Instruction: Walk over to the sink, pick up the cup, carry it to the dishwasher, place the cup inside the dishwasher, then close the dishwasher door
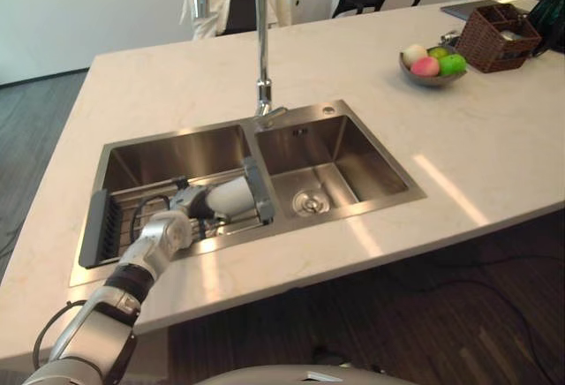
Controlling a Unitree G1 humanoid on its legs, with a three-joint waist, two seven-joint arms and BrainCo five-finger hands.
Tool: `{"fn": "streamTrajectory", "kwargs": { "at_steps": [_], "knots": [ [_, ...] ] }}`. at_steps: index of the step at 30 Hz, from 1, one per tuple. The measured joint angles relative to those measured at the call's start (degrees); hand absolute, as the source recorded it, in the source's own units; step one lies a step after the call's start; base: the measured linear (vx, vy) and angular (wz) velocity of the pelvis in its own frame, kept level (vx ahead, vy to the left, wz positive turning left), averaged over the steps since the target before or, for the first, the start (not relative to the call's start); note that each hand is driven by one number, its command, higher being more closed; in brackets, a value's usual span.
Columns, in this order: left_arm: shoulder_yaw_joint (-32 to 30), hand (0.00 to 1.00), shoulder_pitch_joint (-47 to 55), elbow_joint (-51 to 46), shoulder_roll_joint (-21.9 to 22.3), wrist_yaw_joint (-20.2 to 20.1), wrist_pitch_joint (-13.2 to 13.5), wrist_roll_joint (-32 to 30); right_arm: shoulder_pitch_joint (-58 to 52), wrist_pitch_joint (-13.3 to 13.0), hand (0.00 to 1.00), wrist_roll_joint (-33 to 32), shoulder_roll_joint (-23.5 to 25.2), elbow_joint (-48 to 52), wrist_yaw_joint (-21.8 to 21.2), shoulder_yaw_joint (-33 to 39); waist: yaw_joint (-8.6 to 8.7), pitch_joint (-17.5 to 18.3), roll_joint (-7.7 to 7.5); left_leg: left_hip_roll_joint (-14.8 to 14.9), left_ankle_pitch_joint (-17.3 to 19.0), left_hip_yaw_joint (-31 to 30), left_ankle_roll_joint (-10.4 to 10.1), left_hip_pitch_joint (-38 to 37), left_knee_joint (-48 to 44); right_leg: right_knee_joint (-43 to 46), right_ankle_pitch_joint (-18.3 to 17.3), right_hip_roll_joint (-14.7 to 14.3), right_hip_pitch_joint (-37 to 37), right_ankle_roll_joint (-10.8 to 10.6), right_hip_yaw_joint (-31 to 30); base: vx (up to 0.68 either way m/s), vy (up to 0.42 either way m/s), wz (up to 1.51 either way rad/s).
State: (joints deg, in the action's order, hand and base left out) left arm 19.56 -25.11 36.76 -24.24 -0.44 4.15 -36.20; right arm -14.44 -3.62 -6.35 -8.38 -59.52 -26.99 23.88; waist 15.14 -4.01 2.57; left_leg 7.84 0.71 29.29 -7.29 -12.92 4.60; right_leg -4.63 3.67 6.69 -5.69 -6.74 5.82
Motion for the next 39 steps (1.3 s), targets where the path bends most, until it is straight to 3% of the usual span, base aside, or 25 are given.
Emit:
{"fn": "streamTrajectory", "kwargs": {
  "at_steps": [9, 16, 20, 24, 29, 36, 38, 39],
  "knots": [
    [-6.2, 1.0, 3.2, -5.0, 0.1, 4.1, 2.0, 9.5, -0.1, 0.1, 0.0, -0.5, -0.7, 0.0, 0.2, -1.5, -1.72, -0.2, -0.29, 0.0, -0.2, -2.3, 0.1, 1.0, 0.0, 0.0, -0.3, 0.2, -0.4, 0.1, 2.9, -0.02, -0.043, 0.12],
    [-15.0, 1.0, 5.8, -16.0, 0.4, 5.6, 3.7, 25.2, -0.4, 0.1, 0.0, -1.3, -1.3, 0.1, 0.6, -3.1, -3.4, -0.3, -0.62, 0.0, -1.0, -4.3, 0.5, 2.1, 0.0, 0.4, -0.6, 0.4, -0.4, 0.2, 4.7, -0.05, -0.043, 0.14],
    [-20.1, 1.0, 10.5, -26.1, 3.1, 5.4, 4.3, 33.9, -1.0, 0.6, 0.0, -1.3, -1.3, 0.5, 1.4, -3.5, -4.85, -0.3, -1.04, -0.1, -1.2, -5.1, 0.7, 2.5, 0.0, 0.6, -0.7, 0.7, -0.5, 0.1, 5.6, -0.05, -0.03, 0.1],
    [-22.1, 1.0, 14.3, -30.4, 5.7, 5.0, 5.5, 38.9, -1.9, 2.2, 0.0, -2.3, -1.2, 2.5, 1.5, -5.0, -5.83, 0.0, -1.77, -0.3, -1.5, -5.8, 0.8, 3.0, 0.0, 0.7, -0.7, 0.9, -0.4, 0.1, 6.2, -0.03, -0.018, 0.11],
    [-24.5, 1.0, 18.1, -34.7, 7.3, 5.1, 7.1, 41.2, -2.0, 3.9, 0.0, -2.4, -1.2, 2.6, 2.1, -5.7, -6.92, 0.5, -2.59, -0.5, -1.5, -6.3, 0.9, 3.3, 0.0, 0.6, -0.6, 1.1, -0.4, 0.0, 6.6, -0.01, -0.01, 0.04],
    [-28.1, 1.0, 19.2, -38.9, 7.5, 6.6, 10.7, 41.7, -1.8, 3.9, 0.0, -2.9, -1.4, 2.7, 1.6, -5.9, -7.47, 0.6, -2.56, -0.7, -1.8, -7.7, 1.1, 3.8, 0.0, 0.0, -0.5, 1.2, -1.2, -0.1, 8.0, -0.01, -0.017, 0.09],
    [-29.8, 1.0, 19.7, -40.5, 7.5, 8.0, 11.0, 41.7, -1.8, 3.9, 0.0, -2.9, -1.4, 2.9, 1.3, -5.9, -7.58, 0.6, -2.56, -0.7, -1.9, -7.8, 1.2, 3.8, 0.0, 0.0, -0.5, 1.2, -1.2, -0.1, 8.1, -0.02, -0.006, 0.01],
    [-35.4, 1.0, 20.3, -40.8, 7.4, 10.9, 13.3, 41.6, -0.6, 3.8, 0.0, -3.5, -1.1, 5.9, -1.2, -10.2, -9.06, 1.6, -2.05, -0.7, -2.0, -8.4, 1.2, 4.1, 0.0, 0.0, -0.5, 1.2, -1.3, -0.1, 8.5, 0.0, 0.0, 0.0]
  ]
}}
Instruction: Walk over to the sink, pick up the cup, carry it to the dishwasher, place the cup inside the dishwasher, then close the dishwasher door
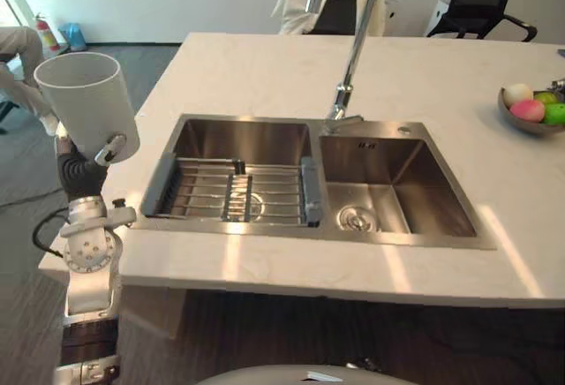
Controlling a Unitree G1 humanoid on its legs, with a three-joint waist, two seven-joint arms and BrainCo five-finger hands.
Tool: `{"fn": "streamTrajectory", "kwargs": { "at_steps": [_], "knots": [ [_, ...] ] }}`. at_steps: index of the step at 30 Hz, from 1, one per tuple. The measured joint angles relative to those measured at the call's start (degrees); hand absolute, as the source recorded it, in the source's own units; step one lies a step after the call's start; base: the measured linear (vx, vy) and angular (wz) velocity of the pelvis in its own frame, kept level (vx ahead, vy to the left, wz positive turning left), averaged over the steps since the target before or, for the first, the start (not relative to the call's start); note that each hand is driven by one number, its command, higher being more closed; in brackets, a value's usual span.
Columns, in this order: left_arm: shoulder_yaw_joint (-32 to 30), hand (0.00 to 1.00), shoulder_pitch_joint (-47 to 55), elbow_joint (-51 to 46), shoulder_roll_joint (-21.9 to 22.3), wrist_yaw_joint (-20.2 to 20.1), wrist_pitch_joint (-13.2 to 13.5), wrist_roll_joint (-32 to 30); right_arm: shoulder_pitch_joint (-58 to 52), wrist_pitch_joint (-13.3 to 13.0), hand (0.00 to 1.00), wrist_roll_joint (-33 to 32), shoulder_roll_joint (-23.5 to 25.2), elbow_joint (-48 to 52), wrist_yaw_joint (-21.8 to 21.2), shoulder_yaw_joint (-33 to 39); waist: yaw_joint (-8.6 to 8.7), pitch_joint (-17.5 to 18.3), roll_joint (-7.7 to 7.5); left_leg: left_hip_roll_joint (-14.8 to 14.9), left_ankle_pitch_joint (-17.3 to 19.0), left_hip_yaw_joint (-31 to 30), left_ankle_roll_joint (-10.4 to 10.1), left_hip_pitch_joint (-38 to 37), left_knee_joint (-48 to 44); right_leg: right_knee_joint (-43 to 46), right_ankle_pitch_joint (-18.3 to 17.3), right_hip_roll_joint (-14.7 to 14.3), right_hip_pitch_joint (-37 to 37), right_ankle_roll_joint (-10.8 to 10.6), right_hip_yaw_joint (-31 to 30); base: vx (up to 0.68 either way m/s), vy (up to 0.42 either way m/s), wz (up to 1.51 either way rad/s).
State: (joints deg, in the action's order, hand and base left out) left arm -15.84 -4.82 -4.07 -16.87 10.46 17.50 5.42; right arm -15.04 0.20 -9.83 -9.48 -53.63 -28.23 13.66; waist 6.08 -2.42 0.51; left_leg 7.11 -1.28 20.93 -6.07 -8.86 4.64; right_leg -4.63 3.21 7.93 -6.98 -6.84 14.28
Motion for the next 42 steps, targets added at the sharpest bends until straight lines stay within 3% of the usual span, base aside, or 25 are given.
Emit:
{"fn": "streamTrajectory", "kwargs": {
  "at_steps": [3, 6, 11, 13, 16, 19, 21, 22, 23, 24, 25, 26, 27, 29, 31, 32, 33, 35, 37, 39, 40, 41, 42],
  "knots": [
    [0.0, 1.0, 0.0, 0.0, 0.0, 0.0, 0.0, 0.0, 0.0, 0.0, 0.0, 0.0, 0.0, 0.0, 0.0, 0.0, 0.05, 0.0, 0.01, 0.0, 0.0, 0.0, 0.0, 0.0, 0.0, 0.0, 0.0, 0.0, 0.0, 0.0, -0.1, 0.0, 0.0, -0.03],
    [-1.0, 1.0, 2.4, -5.6, 3.2, 0.8, 0.5, 0.1, -0.4, -0.2, 0.0, -0.1, 0.1, -0.1, -0.1, 0.2, 0.05, 0.5, 0.43, 0.2, 1.4, 0.9, -1.0, 0.0, -0.1, -0.3, 0.2, -0.5, 2.3, -0.1, -3.9, -0.01, -0.007, -0.45],
    [2.2, 1.0, 2.6, -5.9, 7.2, 0.6, 1.7, 1.6, -2.8, -0.4, 0.0, -3.4, 1.3, 0.8, -0.2, 3.1, 1.69, 0.9, 1.4, -0.3, 2.2, -8.3, -0.1, 0.6, -0.2, 0.0, 0.1, -0.6, 2.1, 0.0, -2.0, 0.04, -0.032, 0.03],
    [2.5, 1.0, 3.5, -5.9, 8.5, 0.7, 1.7, 3.3, -3.4, -0.3, 0.0, -4.4, 1.7, 0.8, -0.1, 3.6, 1.5, 0.9, 1.31, -0.3, 2.6, -10.8, 0.2, 1.7, -1.7, 0.0, -0.1, -0.4, 1.1, 0.0, 0.6, 0.03, -0.021, 0.49],
    [2.4, 1.0, 7.4, -6.1, 10.8, 1.8, 1.6, 5.3, -3.8, -0.2, 0.0, -5.3, 1.2, -0.2, -0.1, 3.5, -0.24, 0.8, 1.43, -0.6, 3.0, -16.0, 0.4, 4.1, -3.7, 0.1, -0.9, -0.2, -0.9, 0.0, 4.9, -0.02, -0.041, 0.72],
    [2.3, 1.0, 11.5, -8.3, 13.2, 2.0, -0.1, 5.8, -2.5, -0.2, 0.0, -6.8, 0.4, -4.2, -0.2, 3.8, -2.43, 0.5, 2.16, -1.5, 2.4, -23.3, 0.7, 7.6, -5.6, 5.6, -7.1, -0.4, -0.7, 0.0, 5.7, -0.05, -0.06, 1.4],
    [2.0, 1.0, 15.6, -12.7, 13.4, 2.7, -1.5, 6.3, -2.2, 0.2, 0.0, -6.5, -0.5, -7.1, 0.1, 3.5, -5.73, 0.5, 2.28, -3.0, 0.7, -27.4, 1.8, 9.2, -5.2, 10.3, -10.7, 0.9, -0.9, 0.2, 10.1, -0.04, -0.068, 1.53],
    [1.8, 1.0, 16.4, -13.7, 13.4, 2.8, -1.6, 6.9, -2.0, 0.2, 0.0, -6.5, -0.9, -8.1, 0.2, 3.5, -6.24, 0.6, 2.12, -3.7, 0.2, -26.9, 3.6, 9.9, -4.8, 11.4, -11.6, 1.6, -0.9, 0.2, 11.8, -0.03, -0.028, 1.92],
    [1.3, 1.0, 16.8, -15.2, 13.5, 2.8, -2.3, 7.7, -1.3, 0.2, 0.0, -6.5, -0.9, -8.6, 1.0, 3.5, -6.76, 0.6, 1.7, -5.2, -0.9, -23.6, 10.9, 11.2, -3.9, 12.6, -12.1, 3.2, -2.0, 0.3, 16.8, -0.03, 0.013, 1.8],
    [1.0, 1.0, 16.7, -15.7, 13.5, 2.8, -2.5, 8.1, -1.3, 0.2, 0.0, -6.6, -0.7, -8.9, 1.6, 3.7, -6.91, 0.6, 1.0, -5.4, -0.9, -20.6, 16.1, 11.7, -3.7, 12.5, -11.7, 3.9, -2.9, 0.1, 19.7, -0.02, 0.031, 2.6],
    [1.0, 1.0, 15.9, -15.8, 13.4, 1.9, -2.6, 8.8, -1.8, 0.3, 0.0, -6.9, -0.8, -9.4, 2.4, 4.9, -6.7, 0.3, 0.75, -4.3, -0.4, -11.2, 22.0, 13.2, -4.8, 11.9, -11.0, 4.6, -5.5, 0.0, 25.6, 0.0, 0.094, 2.91],
    [2.0, 1.0, 14.8, -15.8, 13.5, 0.5, -2.6, 9.5, -2.2, 0.2, 0.0, -8.4, -1.0, -10.3, 2.8, 5.8, -6.26, -0.1, 0.67, -2.5, 1.9, -3.1, 19.1, 15.7, -10.8, 12.1, -11.1, 6.0, -7.3, -0.3, 30.8, 0.02, 0.149, 3.03],
    [2.7, 1.0, 14.9, -16.4, 13.7, -0.1, -2.5, 9.7, -2.0, 0.5, 0.0, -9.0, -1.7, -10.6, 3.4, 6.5, -7.16, -0.3, 1.44, -0.7, 2.7, 2.2, 17.4, 17.5, -18.8, 12.8, -11.3, 6.6, -8.1, -0.5, 32.8, 0.05, 0.2, 2.36],
    [3.8, 1.0, 15.4, -18.2, 13.8, -0.4, -2.5, 9.7, -1.6, 1.4, 0.0, -8.8, -3.7, -10.6, 3.8, 7.3, -7.74, -0.4, 3.37, -0.1, 3.4, 6.3, 12.8, 17.7, -23.8, 15.0, -11.6, 6.9, -9.9, -0.8, 35.6, 0.08, 0.185, 1.62],
    [4.5, 1.0, 14.2, -19.3, 13.7, -0.9, -2.4, 9.8, -0.4, 1.2, 0.0, -8.8, -3.8, -11.1, 3.6, 9.7, -6.75, -1.5, 4.57, -1.8, 3.4, 6.4, 12.8, 16.5, -20.3, 18.2, -14.5, 7.4, -10.8, -0.5, 36.5, -0.01, 0.227, 1.64],
    [3.8, 1.0, 13.1, -19.4, 13.5, -1.4, -1.7, 10.4, 0.6, 0.5, 0.0, -8.9, -2.0, -10.7, 2.9, 10.3, -6.27, -3.2, 2.5, -4.6, 2.4, 6.4, 11.3, 14.9, -15.5, 13.7, -14.6, 5.8, -11.6, -1.6, 37.9, -0.13, 0.183, 1.34],
    [3.3, 1.0, 13.4, -19.0, 13.7, -1.8, -1.6, 10.8, 1.5, 0.0, 0.0, -9.0, -1.0, -10.3, 2.6, 10.9, -6.08, -3.6, 1.22, -5.2, 3.2, 8.2, 11.5, 14.4, -14.3, 12.0, -12.6, 6.1, -12.9, -3.5, 39.9, -0.13, 0.117, 1.21],
    [4.4, 1.0, 14.1, -19.0, 14.0, -2.6, -1.6, 10.8, 2.4, -0.3, 0.0, -8.9, -0.1, -9.9, 2.4, 11.9, -6.1, -4.0, 1.0, -5.8, 2.4, 10.8, 11.5, 13.6, -12.7, 12.5, -12.0, 6.8, -13.8, -3.7, 43.5, -0.08, 0.107, 0.9],
    [5.3, 1.0, 14.2, -19.1, 15.6, -3.4, -1.6, 10.8, 3.0, -0.3, 0.0, -8.9, -0.4, -9.3, 2.4, 12.6, -6.34, -4.2, 1.81, -8.2, 1.8, 9.2, 12.0, 13.0, -9.5, 15.8, -11.3, 8.6, -13.9, -2.4, 46.0, -0.07, 0.162, 0.82],
    [5.3, 1.0, 14.2, -19.5, 16.5, -3.4, -1.6, 10.8, 3.8, -0.4, 0.0, -8.8, -0.8, -7.5, 2.1, 15.0, -6.01, -4.8, 4.49, -10.1, 2.3, 7.9, 12.7, 11.5, -7.4, 25.3, -9.2, 13.0, -13.4, 1.4, 47.3, -0.01, 0.207, 0.66],
    [5.3, 1.0, 14.2, -19.8, 16.5, -3.5, -1.6, 10.8, 4.1, -0.4, 0.0, -8.7, -1.0, -7.2, 2.0, 15.5, -5.94, -4.8, 4.85, -10.5, 2.5, 7.0, 13.0, 11.4, -7.4, 28.4, -8.7, 14.6, -13.0, 2.3, 47.4, 0.04, 0.191, 0.67],
    [5.5, 1.0, 14.0, -20.1, 16.3, -3.7, -1.6, 10.7, 4.4, -0.5, 0.0, -8.7, -1.1, -6.1, 1.9, 16.0, -6.01, -5.3, 4.98, -11.5, 2.9, 5.2, 13.6, 10.7, -7.3, 34.7, -7.5, 17.8, -12.5, 5.4, 47.3, 0.08, 0.168, 0.73],
    [6.4, 1.0, 14.0, -20.0, 15.8, -3.6, -1.5, 10.6, 4.3, -1.2, 0.0, -8.2, -0.7, -5.6, 1.2, 16.2, -6.0, -5.5, 5.11, -12.9, 2.7, 2.5, 13.5, 9.9, -6.4, 41.4, -8.4, 19.9, -10.9, 9.8, 44.4, 0.09, 0.21, 1.0]
  ]
}}
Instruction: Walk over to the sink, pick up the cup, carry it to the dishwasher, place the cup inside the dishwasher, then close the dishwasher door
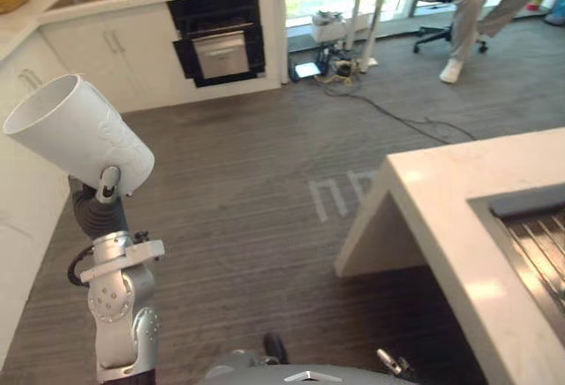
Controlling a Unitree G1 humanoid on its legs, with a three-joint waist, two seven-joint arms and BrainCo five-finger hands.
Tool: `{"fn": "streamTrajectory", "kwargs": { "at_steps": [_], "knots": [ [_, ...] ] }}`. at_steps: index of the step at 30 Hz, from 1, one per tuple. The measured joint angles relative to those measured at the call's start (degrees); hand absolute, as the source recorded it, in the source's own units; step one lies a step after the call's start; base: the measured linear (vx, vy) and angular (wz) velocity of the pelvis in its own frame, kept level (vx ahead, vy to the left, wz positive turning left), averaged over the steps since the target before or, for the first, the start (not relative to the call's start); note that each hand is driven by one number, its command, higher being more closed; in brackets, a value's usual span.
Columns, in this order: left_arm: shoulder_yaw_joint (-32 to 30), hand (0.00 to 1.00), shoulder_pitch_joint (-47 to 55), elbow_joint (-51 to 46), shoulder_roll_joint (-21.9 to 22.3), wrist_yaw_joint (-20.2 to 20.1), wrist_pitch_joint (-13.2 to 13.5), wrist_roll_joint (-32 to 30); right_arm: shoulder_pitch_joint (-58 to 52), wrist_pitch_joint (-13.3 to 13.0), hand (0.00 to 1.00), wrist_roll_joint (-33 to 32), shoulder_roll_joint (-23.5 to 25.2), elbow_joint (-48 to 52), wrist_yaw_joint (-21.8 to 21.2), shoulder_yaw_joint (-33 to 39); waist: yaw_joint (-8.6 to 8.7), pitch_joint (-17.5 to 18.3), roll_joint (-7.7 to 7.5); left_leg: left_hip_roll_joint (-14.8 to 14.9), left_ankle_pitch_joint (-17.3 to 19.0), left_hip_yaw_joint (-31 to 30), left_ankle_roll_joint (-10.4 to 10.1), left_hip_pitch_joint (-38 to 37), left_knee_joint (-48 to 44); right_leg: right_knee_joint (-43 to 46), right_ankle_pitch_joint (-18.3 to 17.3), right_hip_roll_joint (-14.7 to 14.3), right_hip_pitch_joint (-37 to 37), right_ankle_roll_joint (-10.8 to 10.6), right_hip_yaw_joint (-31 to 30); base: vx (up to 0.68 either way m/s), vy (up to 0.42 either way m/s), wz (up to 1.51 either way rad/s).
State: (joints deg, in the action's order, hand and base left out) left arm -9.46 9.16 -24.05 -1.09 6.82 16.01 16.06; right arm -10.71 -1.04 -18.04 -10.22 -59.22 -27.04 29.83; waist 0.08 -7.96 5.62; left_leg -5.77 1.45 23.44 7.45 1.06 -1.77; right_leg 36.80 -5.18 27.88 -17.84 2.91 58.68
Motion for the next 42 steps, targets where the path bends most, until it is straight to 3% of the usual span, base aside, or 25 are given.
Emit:
{"fn": "streamTrajectory", "kwargs": {
  "at_steps": [1, 2, 3, 4, 5, 6, 7, 11, 14, 16, 18, 20, 22, 24, 26, 27, 28, 29, 30, 31, 34, 36, 37, 39, 42],
  "knots": [
    [1.2, 1.0, 0.0, 0.3, -0.1, 0.0, 0.1, -0.1, 0.0, -1.3, 0.0, 0.2, 0.2, 0.2, -0.5, 0.1, 0.03, -0.5, -0.1, -1.0, -1.2, -3.7, 0.9, -0.3, 1.2, 5.2, -3.4, -1.9, 4.3, 2.2, -7.5, 0.06, 0.141, 1.03],
    [2.0, 1.0, -0.3, 0.8, -0.1, 0.1, 0.2, -0.2, 0.0, -1.9, 0.0, 0.2, 0.4, 0.2, -0.5, 0.4, 0.36, -0.7, 0.17, -1.3, -1.9, -5.7, 1.3, -0.4, 2.1, 6.3, -5.4, -4.8, 6.7, 1.6, -12.2, 0.02, 0.097, 1.39],
    [3.7, 1.0, -1.6, 2.9, -0.1, 0.2, 0.5, -0.3, -0.4, -2.3, 0.0, 0.2, 0.8, -0.3, -0.5, 0.7, 1.45, -1.2, 1.27, -1.6, -2.8, -10.0, -1.6, -0.8, 4.0, 6.1, -7.9, -11.3, 10.2, 0.0, -19.5, 0.04, 0.025, 2.07],
    [5.0, 1.0, -3.8, 7.6, -0.6, 0.3, 0.7, -0.5, -0.9, -2.6, 0.0, 0.3, 3.0, -0.9, -0.6, 0.5, 3.53, -2.2, -2.91, -2.5, 5.7, -9.4, -5.9, 0.2, -2.3, 4.2, -9.9, -14.8, 14.0, -1.9, -29.8, 0.11, -0.029, 2.28],
    [6.0, 1.0, -4.4, 9.2, -2.3, 0.5, 1.1, -0.5, -1.6, -2.9, 0.0, 0.3, 5.3, -0.7, -0.8, -0.6, 3.73, -2.7, -6.35, -1.8, 10.7, -12.2, 5.1, 6.4, -21.9, 4.5, -10.4, -12.5, 16.9, -6.4, -34.9, 0.15, -0.079, 1.78],
    [7.0, 1.0, -4.3, 9.6, -2.6, 0.6, 1.2, -0.4, -2.7, -3.2, 0.0, 0.2, 5.5, -0.3, -1.1, -0.5, 3.56, -2.6, -5.56, 1.4, 11.5, -17.0, 0.8, 6.6, -24.4, 3.3, -11.1, -14.4, 18.2, -8.6, -37.6, 0.13, -0.015, 1.28],
    [8.0, 1.0, -4.0, 11.5, -2.3, 0.7, 1.0, -0.5, -3.7, -2.7, 0.0, 0.2, 6.5, -1.8, -0.8, -0.6, 3.39, -2.9, -6.33, 1.1, 11.4, -21.7, -2.8, 2.9, -20.3, -0.4, -13.5, -15.6, 19.4, -9.9, -44.1, 0.13, 0.021, 0.83],
    [11.3, 1.0, -3.6, 11.4, -0.9, 1.3, 1.0, -0.5, -5.8, -2.6, 0.0, 0.2, 6.1, 0.2, -0.1, -5.5, 3.29, -1.3, -4.81, 1.2, 10.3, -27.6, -0.7, -1.4, -14.7, -5.3, -13.6, -21.7, 26.2, -7.8, -53.1, 0.23, -0.082, 0.72],
    [15.5, 1.0, -5.4, 11.4, -0.9, 1.0, 0.6, -0.5, -7.7, -2.0, 0.0, 0.3, 6.5, 2.7, -0.5, -10.4, 4.24, -0.3, -3.3, 4.4, 12.0, -33.5, -2.5, -2.6, -14.6, -9.2, -9.9, -28.6, 33.5, -6.5, -63.8, 0.23, -0.186, 0.92],
    [17.6, 1.0, -5.4, 11.3, -1.2, 0.3, 0.0, -0.5, -8.6, -1.6, 0.0, 0.5, 6.9, 2.7, -1.3, -12.0, 4.44, 0.3, -4.55, 4.5, 14.1, -37.1, -4.9, -3.2, -17.2, -14.8, -5.0, -28.1, 34.6, -6.9, -66.7, 0.29, -0.259, 1.19],
    [18.8, 1.0, -3.6, 11.0, -2.2, 0.0, -0.5, -0.5, -9.9, -1.2, 0.0, 0.5, 7.5, 1.7, -1.8, -13.5, 3.77, 2.4, -8.0, 2.7, 20.5, -40.2, -7.1, -3.9, -23.1, -15.6, 4.3, -25.2, 33.5, -8.8, -66.9, 0.34, -0.367, 1.02],
    [19.3, 1.0, -0.9, 10.1, -1.9, 0.3, -1.3, -0.5, -9.4, -1.5, 0.0, 0.5, 5.4, 2.2, -2.5, -13.9, 3.28, 3.1, -4.47, 6.8, 22.3, -38.1, -8.5, -3.8, -24.7, -14.0, 1.7, -27.8, 32.7, -7.2, -63.9, 0.32, -0.317, 0.49],
    [19.7, 1.0, 0.0, 8.5, -2.2, 0.0, -1.2, -0.2, -7.9, -1.4, 0.0, 0.5, 4.8, 2.8, -2.8, -14.2, 2.85, 3.2, -3.15, 9.2, 22.2, -37.1, -8.8, -6.0, -21.8, -11.5, -1.8, -29.0, 32.6, -5.9, -62.2, 0.26, -0.269, 0.41],
    [20.8, 1.0, 2.6, 5.5, -1.9, -0.8, -0.9, 1.5, -7.9, -1.2, 0.0, 1.7, 3.1, 3.1, -2.7, -16.6, 2.35, 3.6, -2.66, 9.5, 19.1, -36.8, -8.2, -4.8, -28.8, -12.5, -3.4, -29.2, 29.4, -4.6, -60.3, 0.2, -0.201, 0.35],
    [22.1, 1.0, 4.3, 3.6, -0.9, -2.6, 0.1, 1.9, -8.8, -1.0, 0.0, 1.2, 2.7, 3.9, -2.6, -16.9, 1.96, 3.2, -1.34, 11.0, 14.6, -33.9, -10.7, 1.6, -42.6, -15.0, -3.7, -29.7, 25.3, -3.9, -57.7, 0.16, -0.12, 0.53],
    [22.6, 1.0, 4.7, 3.4, -0.3, -3.5, 0.7, 1.9, -9.8, -0.9, 0.0, 0.2, 2.6, 4.2, -2.5, -16.9, 1.72, 3.2, -0.94, 12.7, 10.6, -31.6, -11.5, 4.7, -48.8, -16.2, -4.1, -30.1, 23.2, -3.4, -56.4, 0.2, -0.101, 0.72],
    [22.7, 1.0, 5.3, 3.4, 0.3, -4.1, 1.6, 1.9, -11.2, -0.9, 0.0, -0.3, 2.7, 4.2, -2.5, -16.9, 1.33, 3.2, -1.0, 16.3, 2.6, -26.6, -10.8, 8.2, -55.5, -18.7, -4.3, -30.4, 19.5, -2.7, -54.7, 0.2, -0.094, 0.63],
    [22.6, 1.0, 5.4, 3.5, 0.2, -4.3, 1.9, 2.0, -11.7, -0.9, 0.0, -0.6, 2.8, 4.2, -2.5, -17.0, 1.21, 3.2, -1.25, 17.9, 0.5, -24.4, -10.8, 9.2, -57.5, -20.1, -4.2, -30.3, 17.8, -2.4, -54.2, 0.21, -0.085, 0.54],
    [22.6, 1.0, 5.4, 3.6, 0.2, -4.6, 2.2, 1.9, -12.0, -1.0, 0.0, -0.6, 2.7, 4.2, -2.5, -17.0, 1.14, 3.2, -1.35, 19.4, 0.2, -22.5, -10.4, 10.2, -58.9, -21.3, -4.1, -30.1, 16.7, -2.3, -53.5, 0.21, -0.045, 0.5],
    [22.3, 1.0, 5.0, 4.2, 0.6, -6.1, 3.0, 2.0, -12.1, -1.2, 0.0, -0.6, 2.5, 4.2, -2.5, -16.7, 1.0, 3.3, -1.39, 21.8, 4.8, -17.6, -8.4, 12.3, -59.0, -23.5, -3.6, -29.8, 14.5, -1.6, -52.1, 0.2, -0.026, 0.45],
    [20.9, 1.0, 4.5, 5.6, 0.5, -7.7, 3.3, 2.4, -11.0, -1.3, 0.0, -0.6, 2.6, 4.3, -2.6, -16.2, 0.4, 3.7, -3.11, 19.3, 12.5, -11.7, -8.3, 11.7, -41.9, -26.7, -3.2, -27.5, 13.0, -2.4, -52.5, 0.21, 0.064, 0.13],
    [20.2, 1.0, 4.6, 5.6, 0.3, -6.9, 3.3, 2.4, -9.4, -1.3, 0.0, 0.0, 2.1, 4.2, -2.8, -16.0, -0.64, 3.6, -4.15, 14.6, 10.4, -14.7, -9.3, 9.0, -22.1, -27.8, -2.7, -25.9, 13.3, -4.0, -55.1, 0.19, 0.124, -0.54],
    [20.0, 1.0, 5.1, 5.8, 0.2, -6.3, 3.4, 2.3, -8.9, -1.2, 0.0, 0.3, 1.3, 4.2, -3.0, -16.1, -1.64, 3.7, -4.02, 13.4, 4.0, -16.7, -10.4, 7.4, -15.3, -27.7, -3.1, -26.0, 13.7, -5.4, -57.3, 0.16, 0.155, -0.95],
    [19.0, 1.0, 6.0, 6.9, -1.2, -4.2, 3.3, 2.1, -7.5, -1.1, 0.0, 0.8, 2.8, 5.7, -3.0, -16.3, -0.89, 4.3, -6.59, 11.4, 3.1, -14.2, -9.9, 4.2, -13.5, -30.0, -2.9, -25.6, 12.0, -6.4, -63.7, 0.31, 0.158, -0.58],
    [18.8, 1.0, 6.9, 6.8, -1.5, -3.4, 3.4, 2.2, -6.0, -0.8, 0.0, 1.0, 3.2, 5.2, -3.2, -16.6, -1.36, 4.1, -8.14, 11.3, 5.5, -12.9, -8.8, 4.8, -17.2, -31.4, -2.1, -24.8, 11.4, -6.7, -66.1, 0.18, 0.116, -0.26]
  ]
}}
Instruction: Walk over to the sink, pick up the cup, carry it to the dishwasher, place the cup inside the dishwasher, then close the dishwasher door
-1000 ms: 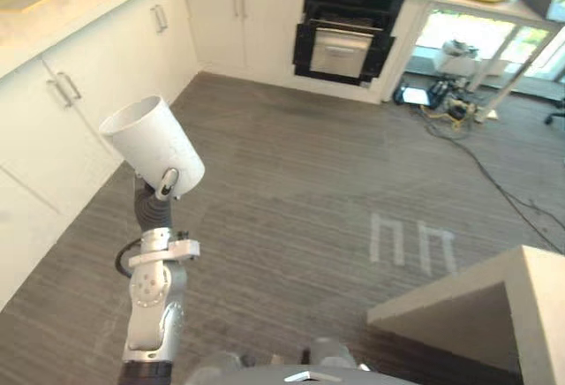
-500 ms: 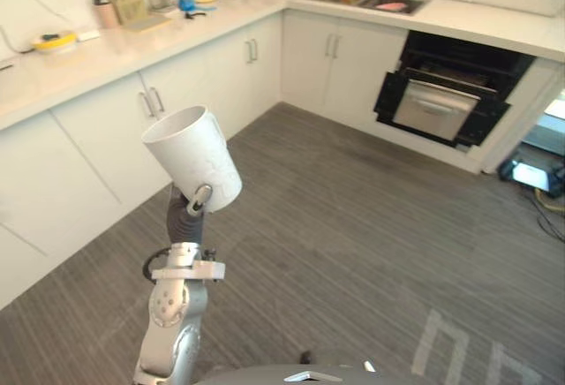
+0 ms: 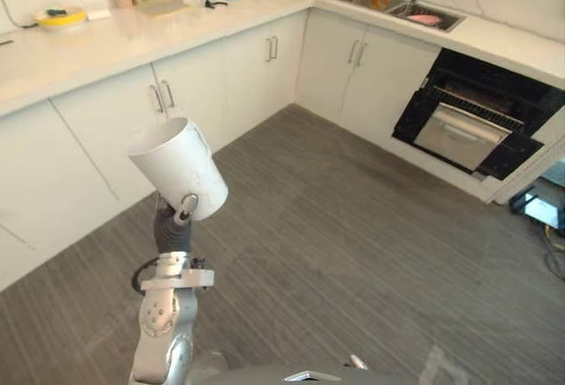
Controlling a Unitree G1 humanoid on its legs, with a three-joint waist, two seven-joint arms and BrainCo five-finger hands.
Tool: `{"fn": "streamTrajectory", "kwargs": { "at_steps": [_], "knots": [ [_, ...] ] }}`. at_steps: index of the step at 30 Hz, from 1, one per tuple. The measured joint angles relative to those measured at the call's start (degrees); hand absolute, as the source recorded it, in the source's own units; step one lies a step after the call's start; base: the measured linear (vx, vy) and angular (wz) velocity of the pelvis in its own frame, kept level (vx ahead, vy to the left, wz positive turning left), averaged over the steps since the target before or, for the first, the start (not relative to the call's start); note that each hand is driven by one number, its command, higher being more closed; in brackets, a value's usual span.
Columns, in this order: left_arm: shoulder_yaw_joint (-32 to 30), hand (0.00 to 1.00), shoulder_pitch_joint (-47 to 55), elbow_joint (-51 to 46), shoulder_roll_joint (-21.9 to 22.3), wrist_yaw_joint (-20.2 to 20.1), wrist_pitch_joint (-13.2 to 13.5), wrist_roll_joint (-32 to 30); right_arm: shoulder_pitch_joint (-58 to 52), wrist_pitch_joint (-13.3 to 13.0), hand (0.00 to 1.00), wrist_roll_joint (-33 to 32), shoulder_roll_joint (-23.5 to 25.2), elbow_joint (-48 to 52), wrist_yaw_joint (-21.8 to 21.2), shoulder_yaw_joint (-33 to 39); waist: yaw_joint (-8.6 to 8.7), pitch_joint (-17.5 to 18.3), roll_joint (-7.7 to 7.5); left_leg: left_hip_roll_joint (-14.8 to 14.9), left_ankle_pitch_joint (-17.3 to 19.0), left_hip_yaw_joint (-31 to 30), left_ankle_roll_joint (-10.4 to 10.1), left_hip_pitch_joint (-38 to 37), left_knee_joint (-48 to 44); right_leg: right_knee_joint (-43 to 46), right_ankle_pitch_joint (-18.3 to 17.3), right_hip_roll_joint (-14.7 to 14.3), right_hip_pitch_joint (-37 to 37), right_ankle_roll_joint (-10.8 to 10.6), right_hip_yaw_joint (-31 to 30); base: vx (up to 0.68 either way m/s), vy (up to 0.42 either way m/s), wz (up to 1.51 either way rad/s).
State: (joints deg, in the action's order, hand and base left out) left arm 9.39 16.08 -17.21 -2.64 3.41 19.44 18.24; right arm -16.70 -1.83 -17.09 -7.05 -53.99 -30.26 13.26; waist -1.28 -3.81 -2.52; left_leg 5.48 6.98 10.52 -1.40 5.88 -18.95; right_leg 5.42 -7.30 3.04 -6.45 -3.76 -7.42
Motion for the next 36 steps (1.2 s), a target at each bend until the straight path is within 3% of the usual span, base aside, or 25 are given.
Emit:
{"fn": "streamTrajectory", "kwargs": {
  "at_steps": [5, 7, 8, 9, 17, 22, 25, 28, 29, 30, 31, 32, 34, 36],
  "knots": [
    [4.7, 1.0, -0.4, 0.0, -1.9, -0.1, 2.0, 0.0, 1.3, -0.6, 0.0, -2.7, 0.8, -1.7, 0.4, 0.4, 0.15, 0.3, 0.65, 0.4, 2.9, 2.3, -0.5, -2.5, 0.2, 0.5, -0.6, 0.0, -0.6, -0.2, -2.9, 0.02, 0.067, -0.27],
    [5.8, 1.0, -1.4, 1.8, -3.1, -0.1, 2.0, -0.1, 1.3, -1.1, 0.0, -3.5, 0.9, -3.0, 0.3, 1.1, 1.47, 1.1, 1.25, -0.4, 2.0, 2.7, -0.5, -3.4, 1.8, 1.2, -1.1, 0.8, -0.2, -0.7, -2.9, -0.06, 0.025, -0.19],
    [6.1, 1.0, -2.3, 3.5, -3.4, -0.1, 2.0, -0.2, 1.4, -1.5, 0.0, -3.6, 1.0, -3.4, 0.3, 1.4, 2.22, 1.8, 0.86, -1.1, 1.3, 2.9, -0.7, -4.5, 3.7, 1.4, -1.4, 1.2, -0.1, -0.7, -2.9, -0.03, 0.005, 0.01],
    [5.7, 1.0, -8.1, 14.0, -8.1, 0.0, 0.5, -0.4, 4.1, -3.4, 0.0, -3.1, 0.8, -7.8, 0.8, 2.5, 6.05, 0.7, 0.55, -5.7, -9.2, 0.5, 0.1, -11.1, 22.3, -7.6, 3.8, 3.5, -2.0, -1.5, 0.3, 0.0, 0.0, 0.0],
    [4.7, 1.0, -7.5, 14.0, -8.0, -0.1, 0.5, -0.4, 4.1, -3.4, 0.0, -2.7, 0.4, -7.8, 0.5, 2.5, 5.98, 0.6, 0.71, -5.2, -9.0, 2.2, -0.4, -11.6, 23.3, -7.7, 3.7, 3.5, -1.4, -0.9, 0.6, 0.0, -0.003, -0.07],
    [1.9, 1.0, -3.9, 14.0, -7.7, -0.4, 0.5, -0.3, 3.9, -2.9, 0.0, -0.3, -0.6, -7.7, -0.6, 2.6, 5.45, 0.6, 0.74, -3.8, -5.7, 5.2, -1.6, -12.2, 19.9, -6.7, 3.7, 4.3, -1.3, -0.4, 6.7, 0.02, -0.055, -0.37],
    [1.8, 1.0, -3.1, 14.0, -7.1, -1.4, 0.4, -0.3, 4.0, -2.9, 0.0, 1.3, -1.6, -7.4, -2.1, 2.8, 5.35, 0.2, 1.24, -3.2, -2.2, 5.1, -1.5, -11.8, 15.6, -2.5, 0.2, 4.5, -0.9, -0.4, 7.0, 0.09, -0.043, -0.01],
    [1.8, 1.0, -3.0, 13.3, -5.1, -3.2, 0.4, -0.2, 2.8, -3.1, 0.0, 1.6, -1.5, -6.1, -3.3, 4.5, 5.18, 0.4, 1.15, -4.3, 1.6, 3.1, -1.1, -10.4, 12.2, 12.5, -5.9, 6.6, 3.8, -0.9, 10.4, 0.14, -0.005, 0.29],
    [1.8, 1.0, -2.9, 13.5, -4.8, -3.4, 0.4, 0.3, 2.8, -3.8, 0.0, 1.4, -1.5, -4.8, -3.4, 5.1, 4.81, 0.2, 1.6, -4.3, 2.1, 3.1, -0.9, -11.1, 12.6, 25.7, -5.3, 7.4, 9.9, 0.6, 12.4, 0.14, -0.002, 0.06],
    [1.9, 1.0, -3.1, 13.5, -5.2, -3.9, 0.4, 0.6, 2.9, -4.3, 0.0, 1.1, -1.0, -3.8, -3.7, 5.0, 5.11, -0.2, 0.93, -4.2, 2.3, 2.1, -0.7, -12.8, 13.4, 35.6, -2.1, 8.4, 14.2, 1.2, 13.1, 0.15, 0.007, 0.11],
    [2.0, 1.0, -3.2, 13.5, -5.2, -4.1, 0.4, 0.7, 2.7, -4.4, 0.0, 1.0, -0.7, -3.7, -3.7, 5.0, 5.35, -0.4, 0.83, -3.7, 2.3, 1.7, -0.3, -14.2, 13.9, 39.6, -0.4, 8.5, 15.9, 1.1, 13.3, 0.24, -0.003, 0.28],
    [1.9, 1.0, -3.4, 13.6, -5.0, -4.2, 0.5, 0.7, 2.3, -5.3, 0.0, 0.0, 0.2, -3.6, -3.9, 5.2, 5.62, -0.7, 1.33, -2.8, 2.9, 1.0, -0.3, -15.5, 13.9, 42.7, -3.8, 8.5, 17.4, 1.2, 13.9, 0.21, -0.037, 0.23],
    [1.9, 1.0, -4.7, 13.7, -5.2, -4.1, 0.5, 1.4, 1.9, -5.9, 0.0, -1.4, 2.0, -3.4, -4.0, 5.2, 5.77, -0.7, 0.42, -1.0, 3.5, 0.6, -1.4, -16.5, 13.9, 39.1, -9.0, 6.6, 19.8, 1.0, 15.7, 0.25, -0.068, 0.23],
    [2.1, 1.0, -6.9, 13.9, -5.0, -4.3, -0.5, 1.9, 1.6, -6.6, 0.0, -3.5, 2.9, -2.9, -4.1, 5.2, 6.13, -0.8, 0.73, 1.0, 4.3, 0.3, -2.5, -17.4, 14.0, 32.5, -9.1, 5.2, 22.9, 0.7, 17.5, 0.29, -0.112, 0.18]
  ]
}}
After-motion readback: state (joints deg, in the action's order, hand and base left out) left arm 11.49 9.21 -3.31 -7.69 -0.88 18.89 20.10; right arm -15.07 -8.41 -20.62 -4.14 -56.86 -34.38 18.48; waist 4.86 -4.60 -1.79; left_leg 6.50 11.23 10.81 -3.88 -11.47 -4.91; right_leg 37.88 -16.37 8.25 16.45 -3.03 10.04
